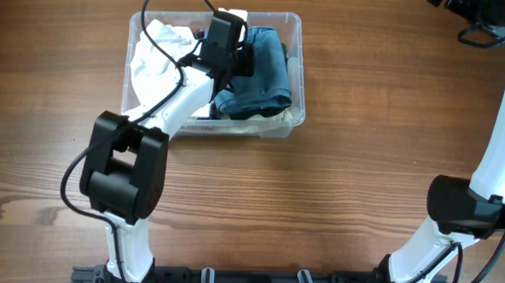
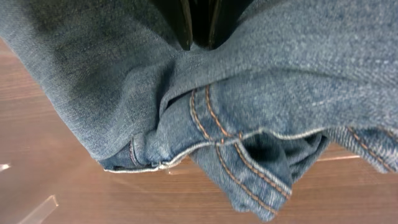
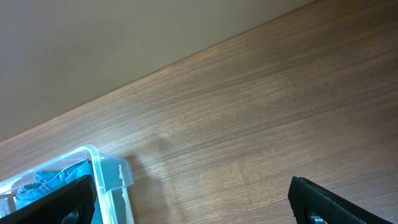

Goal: Pack container
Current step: 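Press the blue towel down into the bin's right half with the left gripper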

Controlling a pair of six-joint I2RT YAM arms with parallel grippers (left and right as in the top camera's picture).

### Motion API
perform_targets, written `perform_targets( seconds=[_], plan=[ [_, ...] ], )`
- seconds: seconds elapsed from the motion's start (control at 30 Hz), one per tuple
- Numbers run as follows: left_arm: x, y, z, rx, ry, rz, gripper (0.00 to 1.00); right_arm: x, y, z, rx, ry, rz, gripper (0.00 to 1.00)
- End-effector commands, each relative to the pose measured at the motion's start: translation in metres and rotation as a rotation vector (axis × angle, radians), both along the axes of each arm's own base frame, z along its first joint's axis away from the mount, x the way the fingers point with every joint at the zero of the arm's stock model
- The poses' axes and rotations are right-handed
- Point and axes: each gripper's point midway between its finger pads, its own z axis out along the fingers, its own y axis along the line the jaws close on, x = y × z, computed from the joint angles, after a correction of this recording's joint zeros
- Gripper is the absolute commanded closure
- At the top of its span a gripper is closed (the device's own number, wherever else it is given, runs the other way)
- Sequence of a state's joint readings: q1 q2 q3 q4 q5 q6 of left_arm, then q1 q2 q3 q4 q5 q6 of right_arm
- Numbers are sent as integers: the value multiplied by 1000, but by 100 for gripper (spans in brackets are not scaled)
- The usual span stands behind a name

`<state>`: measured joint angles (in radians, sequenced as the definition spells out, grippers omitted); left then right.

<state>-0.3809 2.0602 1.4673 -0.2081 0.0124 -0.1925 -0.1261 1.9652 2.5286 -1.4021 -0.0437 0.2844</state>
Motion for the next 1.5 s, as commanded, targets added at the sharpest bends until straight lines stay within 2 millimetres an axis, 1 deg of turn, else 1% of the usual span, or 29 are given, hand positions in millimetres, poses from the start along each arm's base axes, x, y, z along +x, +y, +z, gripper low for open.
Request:
perform_targets(
  seconds=[0.0,0.07,0.17,0.27,0.3,0.4,0.43,0.5,0.53,0.57,0.67,0.73,0.87,0.93,1.0,1.03,1.07,1.1,1.17,1.23,1.33,1.37,1.4,1.43,1.47],
  plan=[
    [-27,-2,-85,93,169,-45,90,1,-1,-2,-3,5,-10,0],
    [-23,-3,-75,85,146,-46,90,1,-1,-2,-3,5,-10,0],
    [-18,-6,-43,63,90,-46,90,1,-1,-2,-3,5,-10,0],
    [-17,-6,5,34,18,-45,88,1,-1,-2,-3,5,-10,0],
    [-20,-5,24,25,-2,-44,84,1,-1,-2,-3,5,-10,0],
    [-33,-6,60,-11,-19,-65,68,1,-1,-2,-3,5,-10,0],
    [-39,-8,71,-31,-21,-83,66,1,-1,-2,-3,5,-10,0],
    [-47,-12,82,-57,-19,-110,64,1,-1,-2,-3,5,-10,0],
    [-49,-14,82,-59,-15,-116,63,1,-1,-2,-3,5,-10,0],
    [-51,-16,81,-57,-8,-122,60,1,-1,-2,-3,5,-10,0],
    [-59,-26,67,-44,28,-147,56,1,-1,-2,-3,5,-10,0],
    [-62,-35,56,-36,49,-164,55,1,-1,-2,-3,5,-10,0],
    [-65,-41,22,-10,112,-175,55,1,-1,-2,-3,5,-10,0],
    [-65,-41,-13,14,174,-173,55,1,-1,-2,-3,5,-10,0],
    [-66,-40,-25,24,197,-173,55,1,-1,-2,-3,5,-10,0],
    [-67,-40,-29,27,206,-172,54,1,-1,-2,-3,5,-10,0],
    [-67,-41,-30,24,208,-175,54,1,-1,-2,-3,5,-10,0],
    [-67,-42,-29,17,205,-180,54,1,-1,-2,-3,4,-10,0],
    [-65,-49,-19,-13,182,-199,55,1,-1,-2,-3,5,-10,0],
    [-61,-53,1,-37,146,-209,55,1,-1,-2,-3,5,-10,0],
    [-60,-54,55,-70,57,-213,53,1,-1,-2,-3,5,-10,0],
    [-63,-52,81,-85,15,-214,49,1,-1,-2,-3,5,-10,0],
    [-65,-51,93,-92,-5,-214,45,1,-1,-2,-3,5,-10,0],
    [-70,-46,115,-97,-40,-206,39,1,-1,-2,-3,5,-10,0],
    [-78,-35,147,-97,-94,-186,30,1,-1,-2,-3,4,-10,0]
  ],
)
